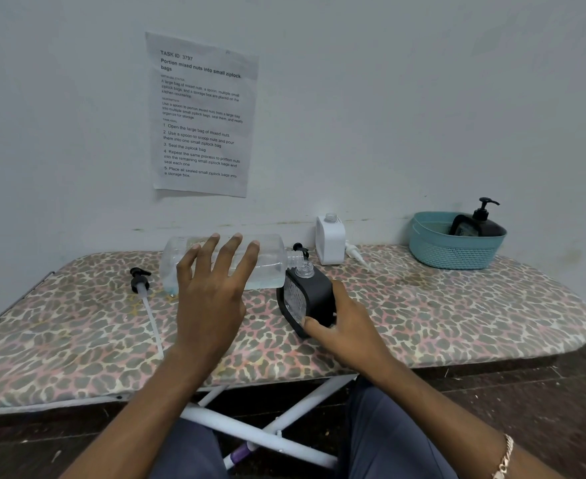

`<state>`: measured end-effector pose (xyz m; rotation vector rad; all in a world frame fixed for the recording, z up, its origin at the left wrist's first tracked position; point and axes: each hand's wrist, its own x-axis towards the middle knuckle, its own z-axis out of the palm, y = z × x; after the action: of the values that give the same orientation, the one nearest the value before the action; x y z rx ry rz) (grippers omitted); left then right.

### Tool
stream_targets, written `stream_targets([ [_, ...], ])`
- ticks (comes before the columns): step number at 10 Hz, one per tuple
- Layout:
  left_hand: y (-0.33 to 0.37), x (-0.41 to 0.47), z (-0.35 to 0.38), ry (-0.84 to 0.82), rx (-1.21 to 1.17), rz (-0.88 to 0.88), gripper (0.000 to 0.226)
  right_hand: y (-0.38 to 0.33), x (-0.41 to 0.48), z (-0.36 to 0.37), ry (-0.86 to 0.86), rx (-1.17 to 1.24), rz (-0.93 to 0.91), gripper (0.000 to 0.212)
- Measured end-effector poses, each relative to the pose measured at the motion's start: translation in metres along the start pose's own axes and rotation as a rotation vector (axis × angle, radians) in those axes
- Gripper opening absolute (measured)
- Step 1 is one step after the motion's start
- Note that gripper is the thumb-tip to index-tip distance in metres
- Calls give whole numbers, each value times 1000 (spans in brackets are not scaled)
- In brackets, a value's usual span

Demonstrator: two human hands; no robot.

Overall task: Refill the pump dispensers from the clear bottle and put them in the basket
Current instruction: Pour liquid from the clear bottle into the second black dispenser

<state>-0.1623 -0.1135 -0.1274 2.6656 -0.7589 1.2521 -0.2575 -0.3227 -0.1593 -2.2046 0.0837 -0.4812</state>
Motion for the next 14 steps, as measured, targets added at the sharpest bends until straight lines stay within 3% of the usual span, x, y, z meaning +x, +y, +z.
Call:
stream_targets([
  [14,0,0,1,-2,6,-1,85,0,0,1,7,11,-4,48],
])
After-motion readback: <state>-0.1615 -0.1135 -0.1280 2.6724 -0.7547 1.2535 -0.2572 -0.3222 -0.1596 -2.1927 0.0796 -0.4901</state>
